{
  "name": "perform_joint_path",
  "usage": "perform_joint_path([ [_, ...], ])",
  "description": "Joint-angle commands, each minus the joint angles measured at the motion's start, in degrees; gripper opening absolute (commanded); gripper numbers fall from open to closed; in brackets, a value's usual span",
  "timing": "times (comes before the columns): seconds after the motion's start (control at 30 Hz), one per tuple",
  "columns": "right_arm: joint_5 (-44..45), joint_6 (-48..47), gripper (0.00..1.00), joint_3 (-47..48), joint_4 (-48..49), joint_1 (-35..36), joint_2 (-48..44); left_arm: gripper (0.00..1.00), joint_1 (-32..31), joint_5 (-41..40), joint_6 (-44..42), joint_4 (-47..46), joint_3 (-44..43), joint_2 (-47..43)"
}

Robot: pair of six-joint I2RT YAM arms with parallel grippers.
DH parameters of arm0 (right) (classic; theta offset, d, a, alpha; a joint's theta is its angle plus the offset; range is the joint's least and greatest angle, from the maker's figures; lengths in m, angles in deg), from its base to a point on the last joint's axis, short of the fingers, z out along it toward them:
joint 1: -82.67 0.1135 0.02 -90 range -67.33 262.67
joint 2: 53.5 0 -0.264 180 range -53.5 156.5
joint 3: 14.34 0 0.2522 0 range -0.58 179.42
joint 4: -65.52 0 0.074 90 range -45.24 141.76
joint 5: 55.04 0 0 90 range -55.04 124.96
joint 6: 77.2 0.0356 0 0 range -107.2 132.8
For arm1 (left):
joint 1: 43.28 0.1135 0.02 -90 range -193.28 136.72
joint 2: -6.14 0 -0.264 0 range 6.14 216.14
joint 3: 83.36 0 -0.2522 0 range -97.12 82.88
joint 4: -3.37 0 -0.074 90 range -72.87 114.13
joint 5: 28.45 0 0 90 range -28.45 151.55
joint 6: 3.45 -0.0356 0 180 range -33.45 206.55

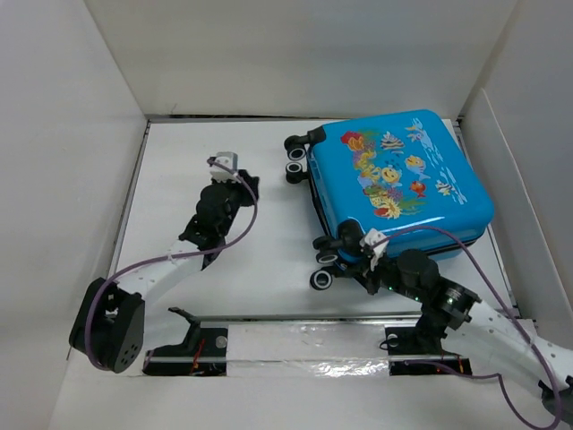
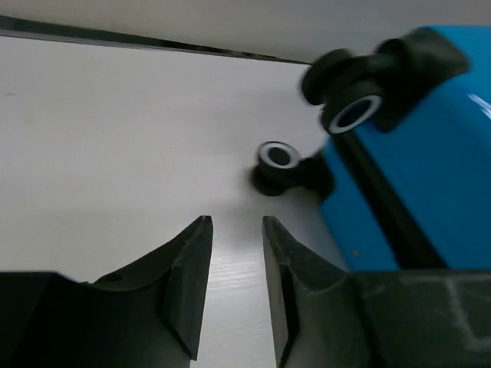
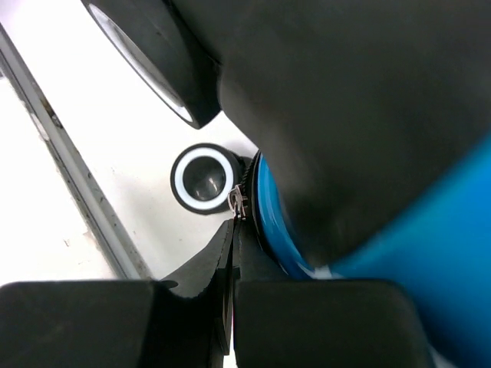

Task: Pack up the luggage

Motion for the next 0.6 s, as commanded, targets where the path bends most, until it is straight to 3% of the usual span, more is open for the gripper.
perform_joint_path([
  [0.0, 3.02, 5.15, 0.00, -0.86, 4.15, -0.63, -10.87, 0.32, -2.87, 10.07, 0.59, -2.02, -4.76, 0.06],
  [0.03, 4.51, 5.95, 0.00, -0.69, 1.52, -0.63, -13.44, 0.56, -2.87, 10.77, 0.68, 0.00, -8.09, 2.68],
  [0.13, 5.23, 10.43, 0.00, 0.10, -7.79, -0.63, -24.22, 0.86, -2.87, 11.39, 0.15, -0.60, -14.76, 9.35],
  [0.2, 7.76, 11.49, 0.00, 0.54, -10.97, -0.02, -31.87, 0.91, -2.87, 16.45, -2.64, 1.23, -21.61, 14.97],
  [0.3, 8.22, 13.34, 0.00, 0.10, -11.78, 0.60, -35.43, 0.93, -2.87, 23.06, -10.01, 7.10, -28.75, 20.09],
  [0.37, 9.71, 12.91, 0.00, 0.71, -11.35, 0.60, -32.91, 0.99, -2.87, 27.29, -13.37, 10.46, -34.82, 24.48],
  [0.57, 6.91, 9.13, 0.00, 3.09, -8.27, 0.60, -22.79, 0.99, 0.47, 36.70, -23.48, 28.64, -55.30, 36.79],
])
